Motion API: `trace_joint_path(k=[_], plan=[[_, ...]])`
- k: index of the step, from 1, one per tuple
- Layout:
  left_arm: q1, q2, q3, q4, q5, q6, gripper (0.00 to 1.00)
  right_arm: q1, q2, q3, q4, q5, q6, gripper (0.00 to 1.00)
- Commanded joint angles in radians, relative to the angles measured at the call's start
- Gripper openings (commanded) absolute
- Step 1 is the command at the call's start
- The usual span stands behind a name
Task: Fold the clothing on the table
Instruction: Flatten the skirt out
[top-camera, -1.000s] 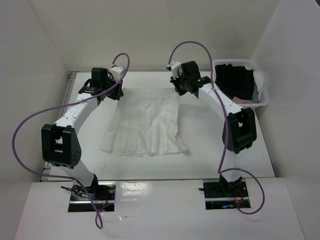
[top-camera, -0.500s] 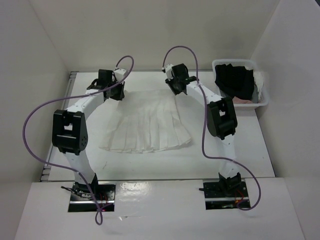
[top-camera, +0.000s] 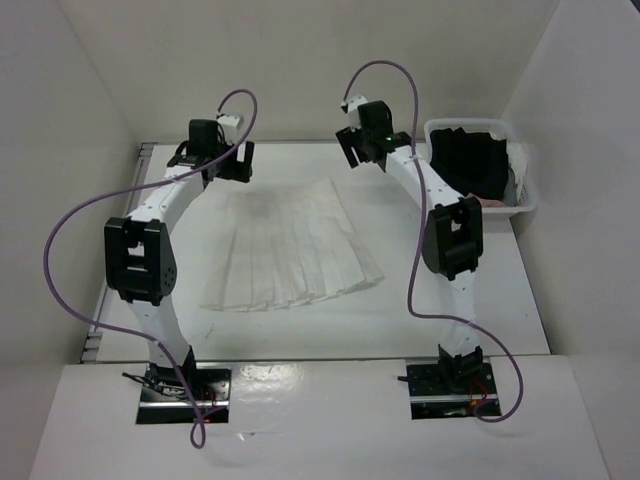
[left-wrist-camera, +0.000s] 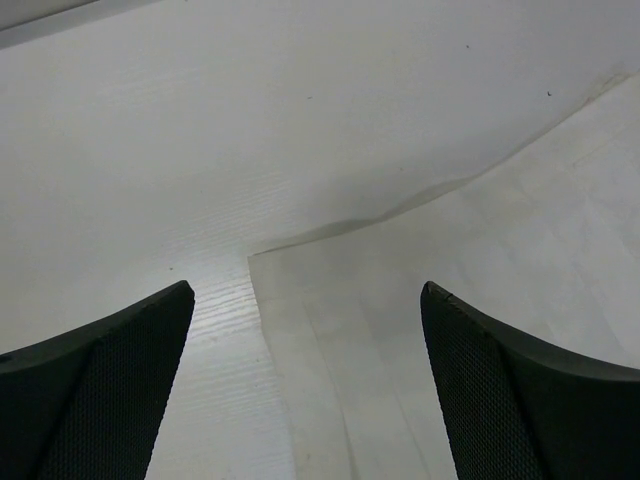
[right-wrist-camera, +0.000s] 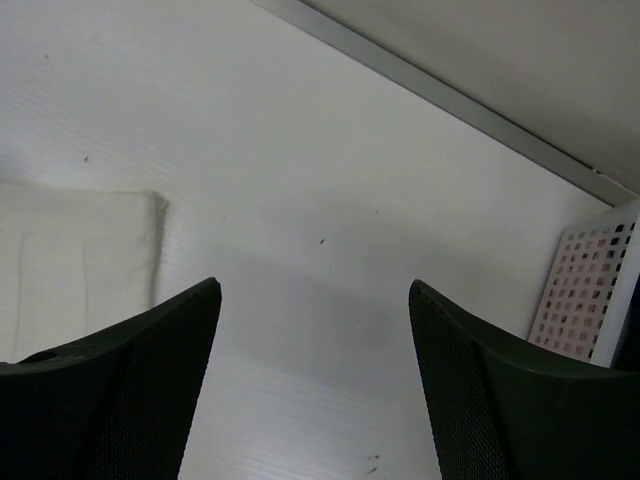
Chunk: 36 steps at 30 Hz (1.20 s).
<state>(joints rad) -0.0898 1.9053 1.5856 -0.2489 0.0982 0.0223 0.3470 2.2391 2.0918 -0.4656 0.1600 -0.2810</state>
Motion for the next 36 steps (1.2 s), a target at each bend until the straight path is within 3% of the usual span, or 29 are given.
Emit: trace_joint_path(k=[1,8,11,16,22,31,36], plan=[[0.002,-0.072,0.013,-0.007,-0.058,-0.001,1.00,0.014,-0.194,-0.105,-0.038,-0.028,0.028,0.81],[0.012,-0.147,-0.073,-0.052,-0.003,0.008,1.00,0.035,-0.429,-0.351,0.024,-0.062,0.006,0.82],[0.033,-0.157,-0.121,-0.062,0.020,0.008,1.00,0.035,-0.438,-0.400,0.024,-0.062,-0.003,0.82],[0.082,-0.045,-0.069,-0.143,0.113,0.008,0.88,0.035,-0.399,-0.440,0.045,-0.062,-0.003,0.79],[0.168,0.121,0.062,-0.217,0.288,-0.024,0.75,-0.019,-0.253,-0.334,0.027,-0.195,0.020,0.78],[0.214,0.235,0.125,-0.237,0.437,0.019,0.32,-0.071,-0.072,-0.151,-0.039,-0.421,0.040,0.73],[0.232,0.265,0.165,-0.251,0.478,0.045,0.30,-0.080,0.014,-0.070,-0.087,-0.482,0.040,0.71]])
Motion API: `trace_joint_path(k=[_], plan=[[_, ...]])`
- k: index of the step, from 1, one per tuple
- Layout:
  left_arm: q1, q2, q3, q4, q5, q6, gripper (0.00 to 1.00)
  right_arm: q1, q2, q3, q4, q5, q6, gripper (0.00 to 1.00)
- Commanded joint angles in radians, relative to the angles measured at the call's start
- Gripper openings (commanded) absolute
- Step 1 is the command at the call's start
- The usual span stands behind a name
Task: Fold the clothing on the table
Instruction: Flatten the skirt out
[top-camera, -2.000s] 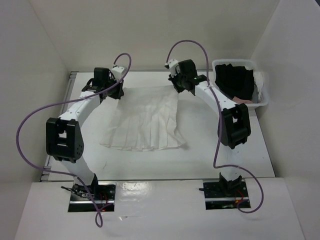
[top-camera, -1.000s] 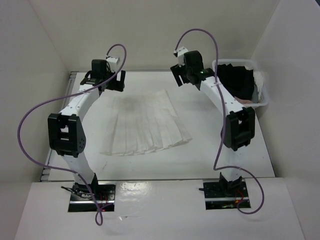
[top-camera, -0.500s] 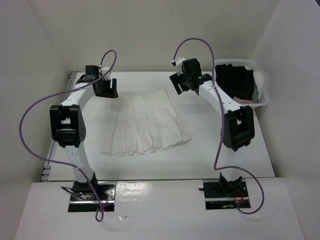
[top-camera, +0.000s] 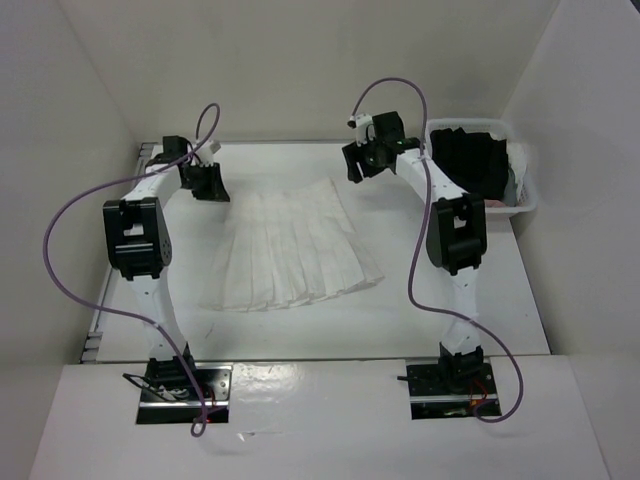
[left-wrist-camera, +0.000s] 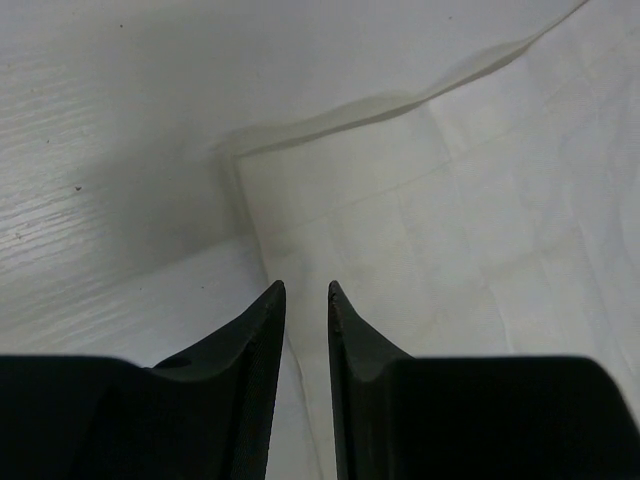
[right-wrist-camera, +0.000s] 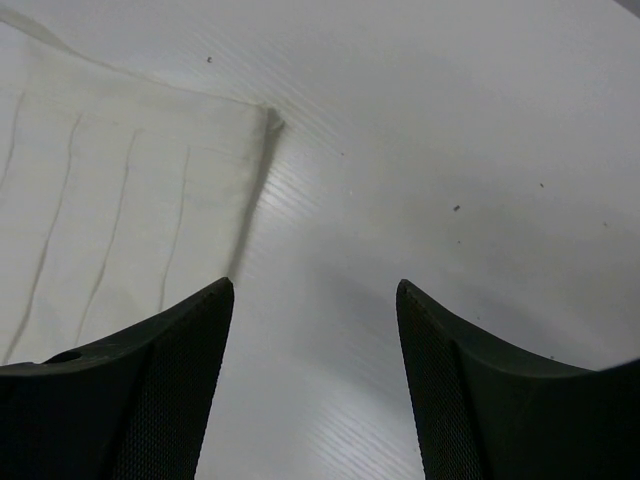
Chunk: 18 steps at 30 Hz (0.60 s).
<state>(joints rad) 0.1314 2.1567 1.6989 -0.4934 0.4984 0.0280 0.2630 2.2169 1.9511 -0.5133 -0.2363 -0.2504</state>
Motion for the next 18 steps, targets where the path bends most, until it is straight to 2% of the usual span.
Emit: trace_joint_path(k=[1,9,18], plan=[[0.011,0.028,0.067,-0.007,0.078,0.039,0.30,0.004,0.050,0.098,-0.057,-0.113,0.010,0.71],[0.030,0.110,0.131,-0.025,0.078,0.049,0.30,0.004,0.194,0.262,-0.149,-0.189,0.000,0.69],[0.039,0.192,0.212,-0.047,0.048,0.049,0.30,0.004,0.256,0.365,-0.195,-0.199,-0.009,0.66]])
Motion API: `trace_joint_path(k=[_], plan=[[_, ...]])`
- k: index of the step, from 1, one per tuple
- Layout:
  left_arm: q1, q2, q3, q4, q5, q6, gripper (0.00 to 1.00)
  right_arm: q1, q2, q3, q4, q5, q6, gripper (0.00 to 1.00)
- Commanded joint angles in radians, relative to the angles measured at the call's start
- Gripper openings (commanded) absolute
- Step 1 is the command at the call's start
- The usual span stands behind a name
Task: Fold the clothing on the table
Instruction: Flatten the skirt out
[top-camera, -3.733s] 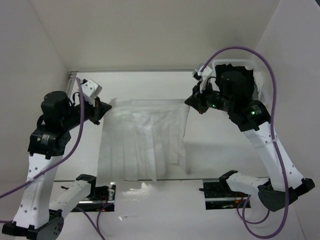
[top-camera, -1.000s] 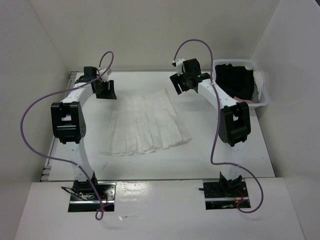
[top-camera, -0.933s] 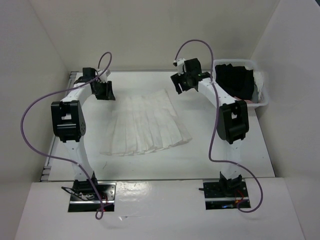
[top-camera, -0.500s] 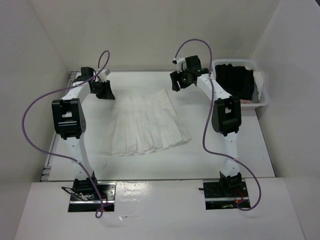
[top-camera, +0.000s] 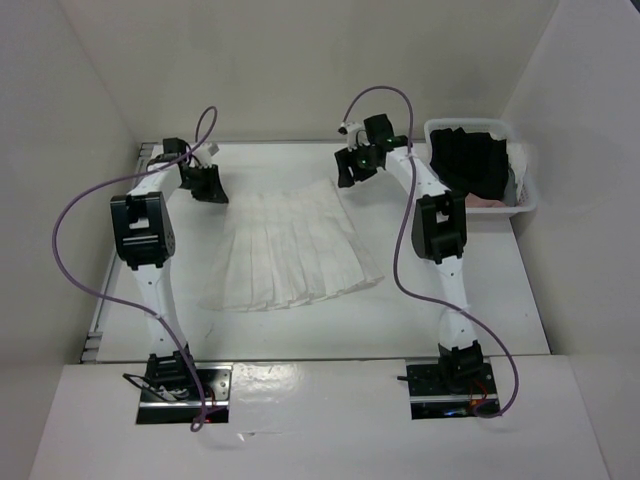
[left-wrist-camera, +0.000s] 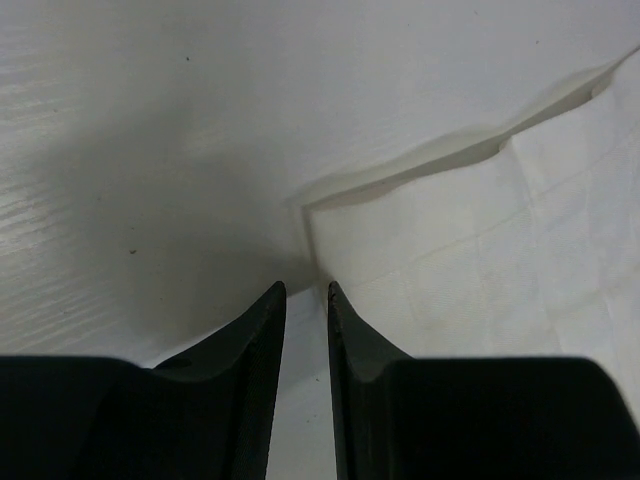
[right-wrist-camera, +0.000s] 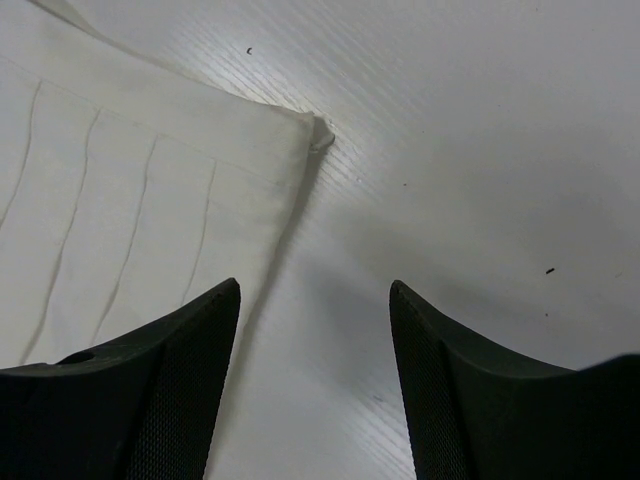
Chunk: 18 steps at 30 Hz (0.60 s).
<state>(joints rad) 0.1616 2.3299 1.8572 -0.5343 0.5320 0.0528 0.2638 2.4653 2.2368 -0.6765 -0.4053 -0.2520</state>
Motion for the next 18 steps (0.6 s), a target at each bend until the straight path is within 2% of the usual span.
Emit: trace_joint_path(k=[1,4,7,8,10,11,17,18], plan=[[0.009,0.028,0.066,-0.015,0.014,0.024,0.30,0.003,0.035,0.095,-0.046,-0.030,-0.007,0.66],[0.009,0.040,0.079,-0.015,0.014,0.024,0.30,0.003,0.095,0.179,-0.098,-0.040,-0.007,0.66],[0.009,0.052,0.100,-0.024,0.014,0.033,0.30,0.003,0.200,0.349,-0.199,-0.049,-0.018,0.65],[0.009,0.052,0.100,-0.024,0.014,0.033,0.30,0.003,0.243,0.501,-0.239,-0.059,-0.018,0.65],[0.009,0.065,0.123,-0.035,0.025,0.033,0.30,0.014,0.328,0.674,-0.334,-0.050,-0.018,0.65],[0.009,0.075,0.123,-0.047,0.035,0.033,0.30,0.023,0.328,0.634,-0.316,-0.038,-0.027,0.65],[0.009,0.077,0.143,-0.078,0.088,0.051,0.30,0.043,0.362,0.699,-0.337,-0.059,-0.027,0.65],[0.009,0.077,0.143,-0.078,0.097,0.051,0.33,0.043,0.362,0.699,-0.337,-0.059,-0.027,0.65]])
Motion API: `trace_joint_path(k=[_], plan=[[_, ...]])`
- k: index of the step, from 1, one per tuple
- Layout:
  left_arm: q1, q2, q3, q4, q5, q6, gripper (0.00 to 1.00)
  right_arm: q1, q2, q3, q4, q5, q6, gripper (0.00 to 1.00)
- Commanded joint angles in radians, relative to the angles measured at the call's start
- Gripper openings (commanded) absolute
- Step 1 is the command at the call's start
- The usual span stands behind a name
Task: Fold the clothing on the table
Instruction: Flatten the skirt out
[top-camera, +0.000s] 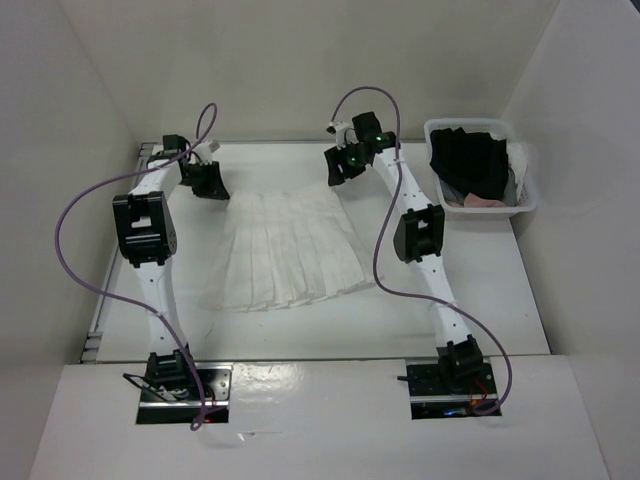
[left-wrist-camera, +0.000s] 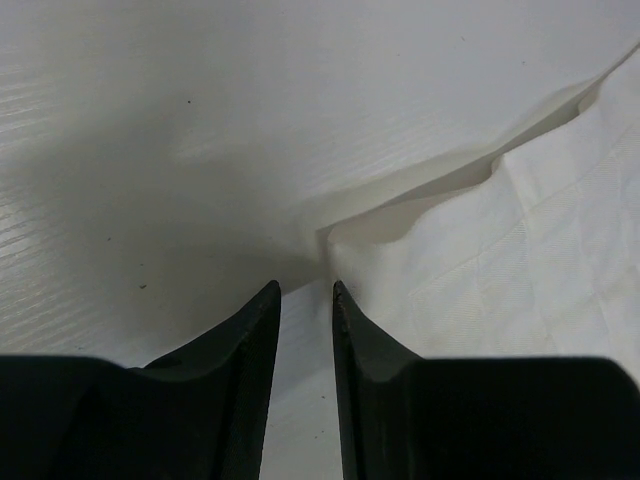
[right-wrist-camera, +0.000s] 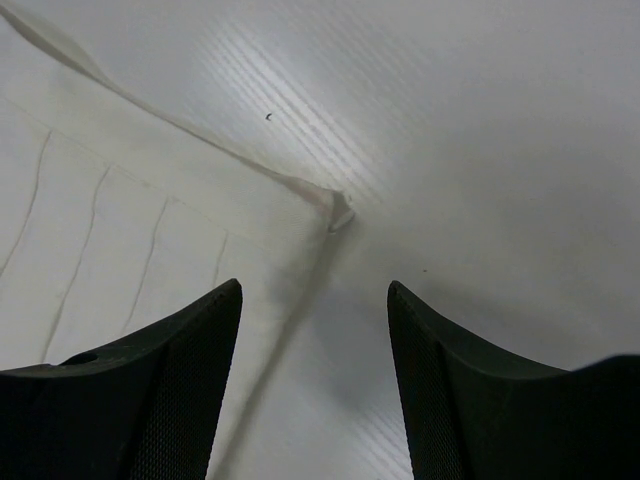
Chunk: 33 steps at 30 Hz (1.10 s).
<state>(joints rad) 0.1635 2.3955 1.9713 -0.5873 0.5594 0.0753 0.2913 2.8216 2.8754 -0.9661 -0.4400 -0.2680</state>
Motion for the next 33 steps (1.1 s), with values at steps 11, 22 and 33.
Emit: trace_joint_path(k=[11,22,33], plan=[[0.007,-0.044,0.000,-0.068,0.145,0.083,0.55,0.016,0.015,0.081,-0.059,-0.034,-0.002,0.65],[0.037,-0.075,0.052,-0.112,0.145,0.104,0.75,0.016,0.044,0.117,-0.079,-0.034,-0.011,0.65],[0.065,-0.122,0.094,-0.146,0.174,0.095,0.73,0.016,0.044,0.136,-0.100,-0.043,-0.011,0.64]])
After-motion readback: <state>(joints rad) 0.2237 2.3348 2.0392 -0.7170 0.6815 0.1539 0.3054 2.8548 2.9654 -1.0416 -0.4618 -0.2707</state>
